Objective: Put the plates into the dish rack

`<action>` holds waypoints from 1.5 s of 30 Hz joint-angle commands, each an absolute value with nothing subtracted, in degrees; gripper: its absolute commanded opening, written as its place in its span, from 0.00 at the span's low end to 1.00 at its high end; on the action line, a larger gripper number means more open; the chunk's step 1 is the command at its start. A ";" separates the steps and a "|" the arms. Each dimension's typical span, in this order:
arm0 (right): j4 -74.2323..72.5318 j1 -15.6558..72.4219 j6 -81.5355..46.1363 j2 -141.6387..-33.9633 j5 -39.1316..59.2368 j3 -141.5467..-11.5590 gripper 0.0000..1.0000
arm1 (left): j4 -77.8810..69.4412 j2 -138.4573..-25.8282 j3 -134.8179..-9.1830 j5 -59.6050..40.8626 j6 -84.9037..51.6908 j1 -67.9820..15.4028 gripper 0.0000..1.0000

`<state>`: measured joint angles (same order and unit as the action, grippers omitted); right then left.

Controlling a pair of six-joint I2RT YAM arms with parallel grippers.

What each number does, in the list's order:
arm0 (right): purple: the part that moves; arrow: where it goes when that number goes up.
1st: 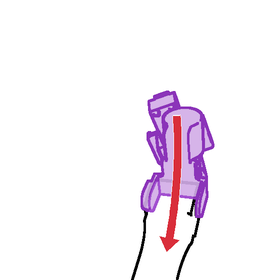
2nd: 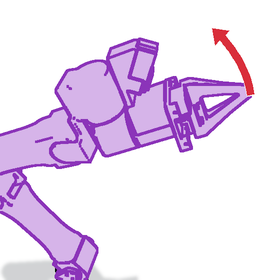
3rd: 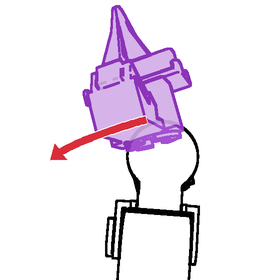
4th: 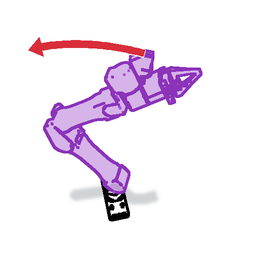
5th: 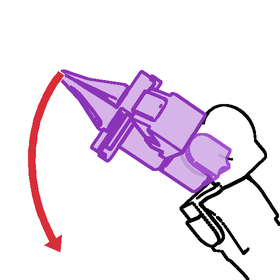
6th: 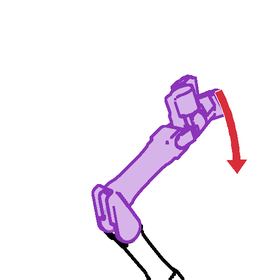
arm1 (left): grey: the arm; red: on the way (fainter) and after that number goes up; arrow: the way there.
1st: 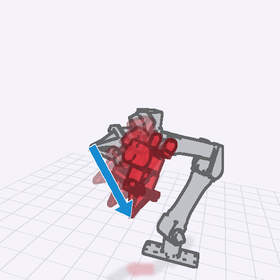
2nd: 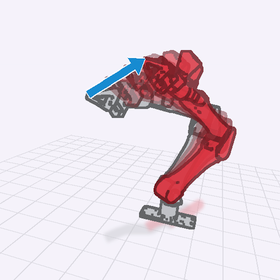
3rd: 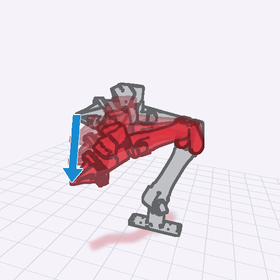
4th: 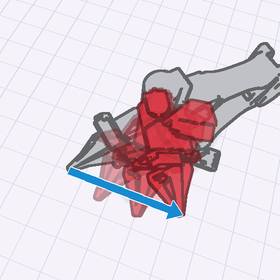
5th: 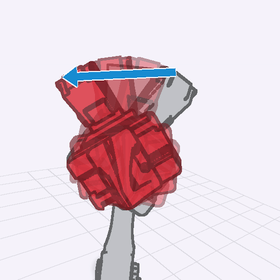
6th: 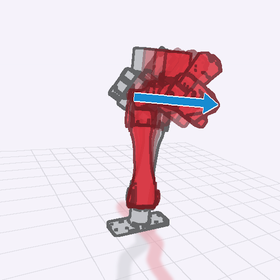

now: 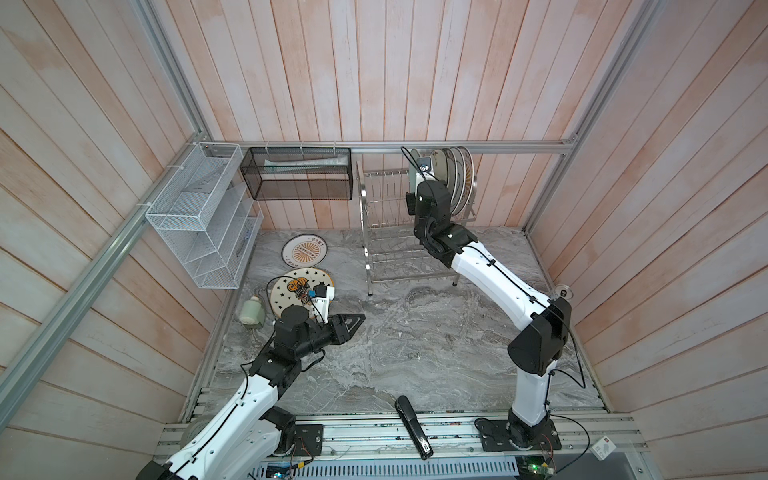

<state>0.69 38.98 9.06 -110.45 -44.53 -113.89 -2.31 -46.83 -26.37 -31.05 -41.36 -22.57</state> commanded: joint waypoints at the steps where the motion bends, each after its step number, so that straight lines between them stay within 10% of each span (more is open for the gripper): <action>1: -3.89 39.29 7.77 -108.54 -46.76 -117.19 0.00 | -1.71 -46.09 -27.33 -30.26 -40.19 -22.77 0.43; 45: 8.52 38.32 3.16 -115.88 -43.39 -128.73 0.00 | -0.90 -45.95 -27.34 -29.62 -39.20 -22.72 0.43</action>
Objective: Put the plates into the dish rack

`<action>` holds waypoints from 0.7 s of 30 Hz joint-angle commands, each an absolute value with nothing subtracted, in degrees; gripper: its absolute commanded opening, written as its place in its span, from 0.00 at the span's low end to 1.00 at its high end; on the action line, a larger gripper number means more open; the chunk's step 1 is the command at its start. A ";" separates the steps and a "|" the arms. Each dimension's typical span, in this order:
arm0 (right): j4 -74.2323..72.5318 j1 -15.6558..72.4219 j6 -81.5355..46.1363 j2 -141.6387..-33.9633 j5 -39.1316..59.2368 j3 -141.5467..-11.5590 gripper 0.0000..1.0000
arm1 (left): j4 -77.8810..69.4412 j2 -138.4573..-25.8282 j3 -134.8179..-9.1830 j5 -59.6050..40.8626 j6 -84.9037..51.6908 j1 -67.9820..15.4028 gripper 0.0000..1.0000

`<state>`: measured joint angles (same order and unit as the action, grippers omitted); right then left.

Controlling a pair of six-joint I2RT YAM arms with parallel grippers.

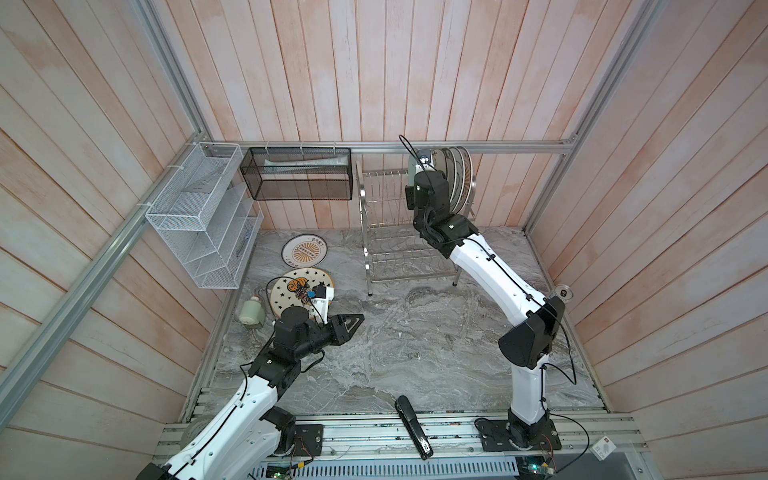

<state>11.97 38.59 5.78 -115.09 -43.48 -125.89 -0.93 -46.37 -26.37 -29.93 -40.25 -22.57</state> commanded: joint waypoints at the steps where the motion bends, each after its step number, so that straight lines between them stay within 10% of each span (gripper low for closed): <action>1: 8.54 38.28 3.16 -115.91 -43.88 -128.84 0.00 | -0.94 -45.94 -27.33 -29.61 -39.21 -22.77 0.43; 21: 5.82 38.20 3.39 -112.83 -44.16 -123.80 0.00 | -0.88 -45.42 -26.98 -29.53 -39.36 -22.82 0.43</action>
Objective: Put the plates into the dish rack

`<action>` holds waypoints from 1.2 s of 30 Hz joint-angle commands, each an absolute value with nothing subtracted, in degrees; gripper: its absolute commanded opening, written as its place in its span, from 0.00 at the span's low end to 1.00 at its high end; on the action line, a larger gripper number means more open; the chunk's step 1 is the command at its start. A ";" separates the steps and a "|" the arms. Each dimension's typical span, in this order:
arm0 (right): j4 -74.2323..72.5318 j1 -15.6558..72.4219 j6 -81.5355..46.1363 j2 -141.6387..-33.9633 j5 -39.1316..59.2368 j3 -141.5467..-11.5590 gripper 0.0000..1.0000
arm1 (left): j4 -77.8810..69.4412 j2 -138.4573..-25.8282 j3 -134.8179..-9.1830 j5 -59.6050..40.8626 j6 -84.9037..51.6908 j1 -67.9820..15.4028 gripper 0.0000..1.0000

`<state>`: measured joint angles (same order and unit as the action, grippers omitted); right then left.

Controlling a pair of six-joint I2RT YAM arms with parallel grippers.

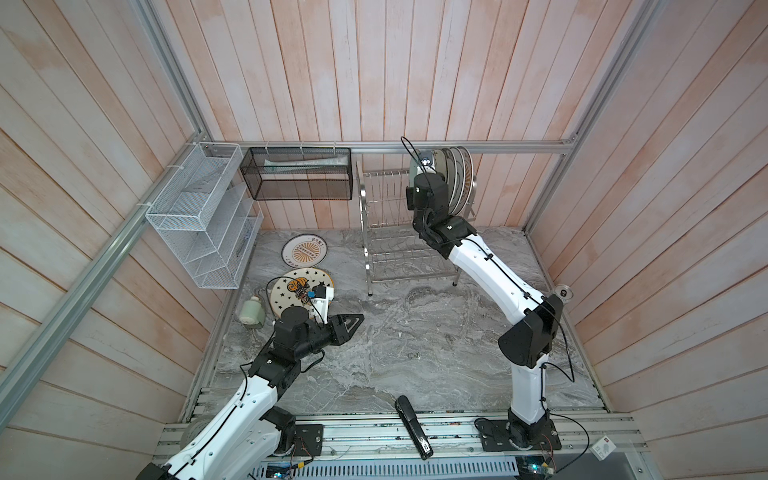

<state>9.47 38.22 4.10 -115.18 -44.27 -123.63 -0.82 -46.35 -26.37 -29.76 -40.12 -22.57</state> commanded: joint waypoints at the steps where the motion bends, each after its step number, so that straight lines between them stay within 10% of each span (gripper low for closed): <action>1: 6.50 38.14 3.20 -113.06 -43.74 -124.18 0.00 | -0.78 -45.38 -26.98 -29.53 -39.37 -22.74 0.43; 36: 7.70 37.80 2.64 -112.87 -42.47 -123.98 0.31 | -0.34 -45.16 -26.98 -29.36 -39.29 -22.78 0.43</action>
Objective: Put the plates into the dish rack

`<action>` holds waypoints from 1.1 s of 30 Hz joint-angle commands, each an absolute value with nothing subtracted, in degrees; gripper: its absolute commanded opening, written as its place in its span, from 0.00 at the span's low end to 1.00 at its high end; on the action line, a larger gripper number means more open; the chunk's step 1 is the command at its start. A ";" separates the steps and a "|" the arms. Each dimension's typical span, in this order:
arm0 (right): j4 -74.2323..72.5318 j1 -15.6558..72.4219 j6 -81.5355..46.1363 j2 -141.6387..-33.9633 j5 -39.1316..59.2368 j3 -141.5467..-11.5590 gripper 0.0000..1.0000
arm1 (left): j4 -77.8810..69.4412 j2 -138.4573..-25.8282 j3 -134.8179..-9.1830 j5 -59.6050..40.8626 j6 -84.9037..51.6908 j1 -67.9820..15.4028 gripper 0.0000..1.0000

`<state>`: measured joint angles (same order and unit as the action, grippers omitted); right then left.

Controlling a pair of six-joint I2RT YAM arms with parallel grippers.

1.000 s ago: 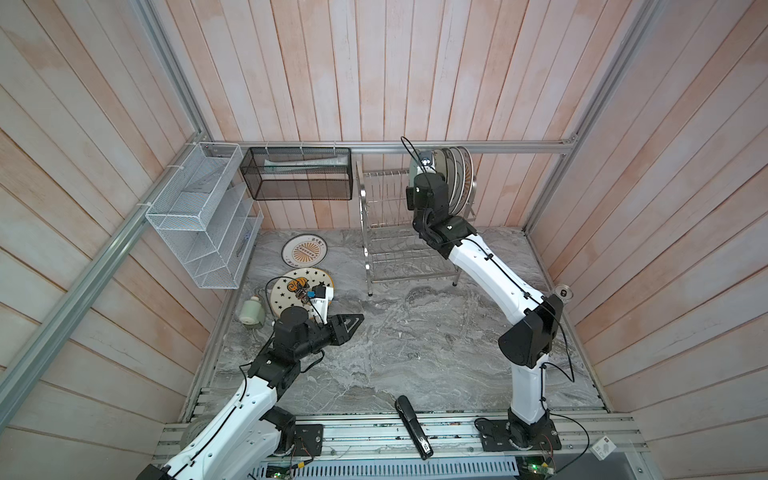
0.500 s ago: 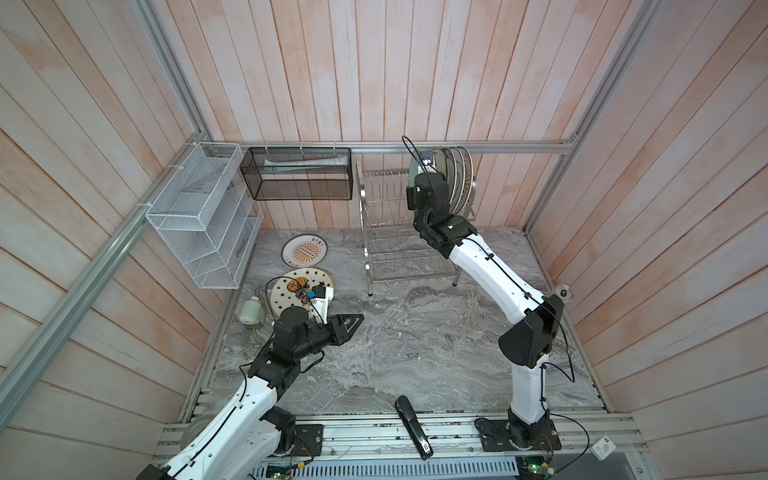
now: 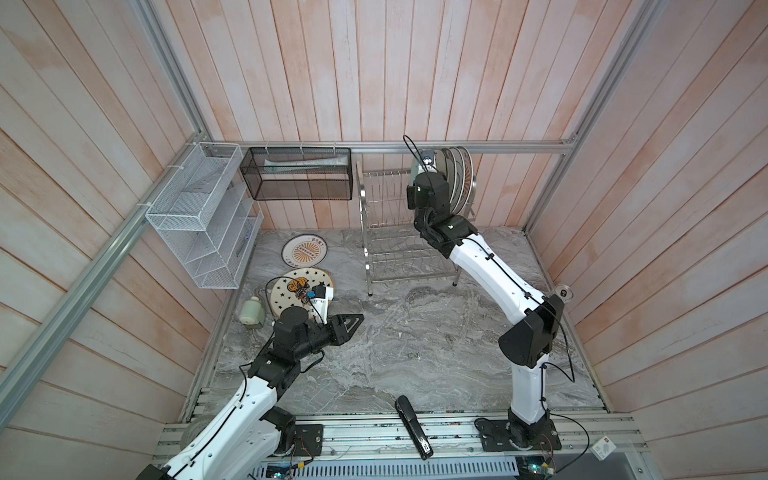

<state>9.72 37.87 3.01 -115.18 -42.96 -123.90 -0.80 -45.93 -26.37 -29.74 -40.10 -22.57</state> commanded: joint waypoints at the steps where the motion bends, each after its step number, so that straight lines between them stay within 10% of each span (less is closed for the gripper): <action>1: 7.57 37.81 2.70 -112.78 -42.48 -123.78 0.32 | -0.27 -45.10 -26.98 -29.27 -39.29 -22.75 0.43; 33: 6.89 37.81 3.16 -110.36 -40.56 -123.31 0.41 | -0.09 -45.84 -27.81 -29.09 -38.95 -22.80 0.43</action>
<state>8.29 37.78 3.20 -113.06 -41.87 -123.57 -0.80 -45.95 -26.37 -29.71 -40.07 -22.57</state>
